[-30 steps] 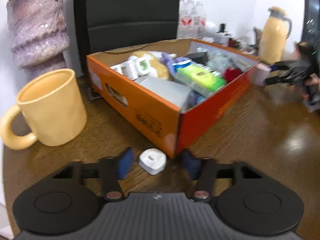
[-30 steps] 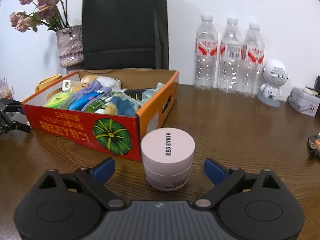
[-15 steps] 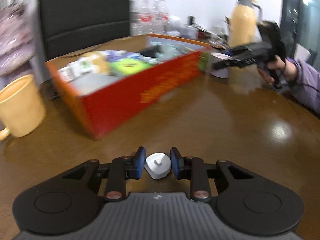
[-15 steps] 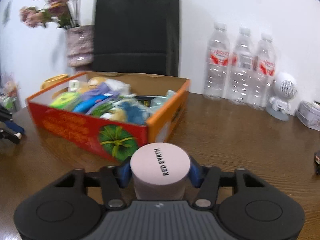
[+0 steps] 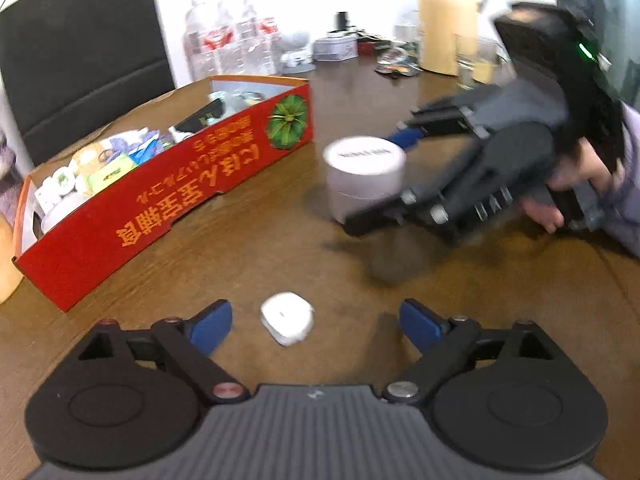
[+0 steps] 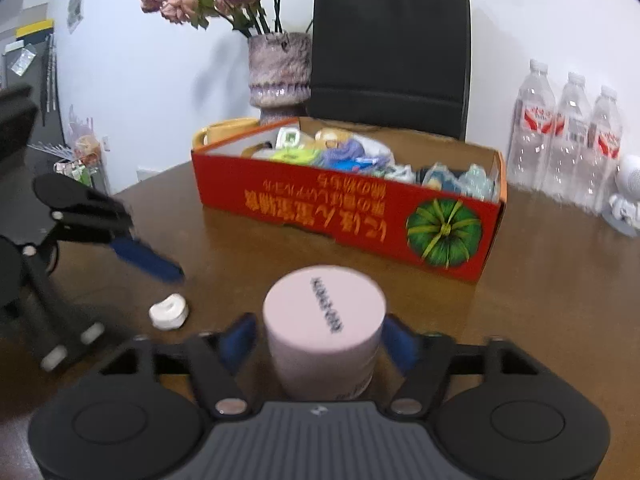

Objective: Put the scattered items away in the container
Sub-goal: 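Carry the white plug and pink jar with both tools over the box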

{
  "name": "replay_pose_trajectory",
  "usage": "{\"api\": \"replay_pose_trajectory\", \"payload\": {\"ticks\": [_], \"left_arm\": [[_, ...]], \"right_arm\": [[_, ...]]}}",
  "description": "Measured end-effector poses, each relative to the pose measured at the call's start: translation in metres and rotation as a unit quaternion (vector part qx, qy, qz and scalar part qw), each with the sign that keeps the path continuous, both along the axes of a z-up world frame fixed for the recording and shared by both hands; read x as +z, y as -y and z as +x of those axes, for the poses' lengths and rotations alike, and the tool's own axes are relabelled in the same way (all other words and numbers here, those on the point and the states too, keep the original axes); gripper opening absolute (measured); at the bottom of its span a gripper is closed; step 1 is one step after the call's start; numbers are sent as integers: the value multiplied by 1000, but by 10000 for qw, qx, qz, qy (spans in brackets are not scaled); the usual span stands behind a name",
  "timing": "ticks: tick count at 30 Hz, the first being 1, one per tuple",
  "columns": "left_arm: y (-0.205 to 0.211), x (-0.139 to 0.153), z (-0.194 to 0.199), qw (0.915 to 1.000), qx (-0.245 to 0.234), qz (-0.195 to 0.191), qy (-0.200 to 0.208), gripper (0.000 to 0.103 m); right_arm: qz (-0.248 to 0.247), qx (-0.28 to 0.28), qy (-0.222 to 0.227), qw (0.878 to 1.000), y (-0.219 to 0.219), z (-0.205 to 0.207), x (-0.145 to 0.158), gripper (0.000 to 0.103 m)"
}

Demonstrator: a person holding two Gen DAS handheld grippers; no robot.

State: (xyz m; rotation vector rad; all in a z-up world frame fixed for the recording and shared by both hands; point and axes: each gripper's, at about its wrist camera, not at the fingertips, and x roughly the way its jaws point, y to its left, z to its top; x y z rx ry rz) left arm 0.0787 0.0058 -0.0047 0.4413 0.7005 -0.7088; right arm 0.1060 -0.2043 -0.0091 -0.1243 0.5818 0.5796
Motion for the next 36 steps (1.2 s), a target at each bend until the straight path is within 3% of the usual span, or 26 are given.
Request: {"api": "replay_pose_trajectory", "payload": {"ticks": [3, 7, 11, 14, 16, 17, 20, 23, 26, 28, 30, 31, 36], "left_arm": [[1, -2, -9, 9999, 96, 130, 28, 94], [-5, -6, 4, 9974, 683, -149, -192, 92], [-5, -5, 17, 9890, 1331, -554, -319, 49], [1, -3, 20, 9860, 1510, -626, -325, 46], [6, -2, 20, 9847, 1613, -599, -288, 39], [7, -2, 19, 9836, 1685, -585, -267, 30], [1, -1, 16, 9778, 1939, -726, -328, 28], [1, -4, 4, 9766, 2070, -576, -43, 30], [8, -3, -6, 9751, 2177, -393, 163, 66], [14, -5, -11, 9766, 2118, -284, 224, 62], [15, -5, -11, 9773, 2069, -405, 195, 34], [15, -5, -10, 9763, 2109, -461, 169, 26], [17, -6, -16, 9718, 2299, -467, 241, 25]], "right_arm": [[150, -8, -16, 9999, 5, 0, 1, 81], [335, -161, -338, 9987, 7, 14, -4, 81], [256, -371, -475, 9979, 7, 19, -8, 78], [-48, -619, -355, 9974, 3, 15, -9, 80], [-173, -633, -342, 9973, 0, 14, -11, 78], [-177, -632, -347, 9972, 0, 14, -11, 78], [-66, -540, -342, 9979, 2, 12, -10, 56], [-32, -579, -335, 9978, 3, 11, -10, 55], [-83, -583, -316, 9978, 1, 10, -10, 55], [-106, -589, -313, 9977, 0, 11, -10, 55], [-127, -591, -306, 9977, -1, 10, -10, 55], [-141, -592, -301, 9977, -1, 10, -10, 55], [-143, -589, -299, 9977, -1, 10, -10, 55]]}}
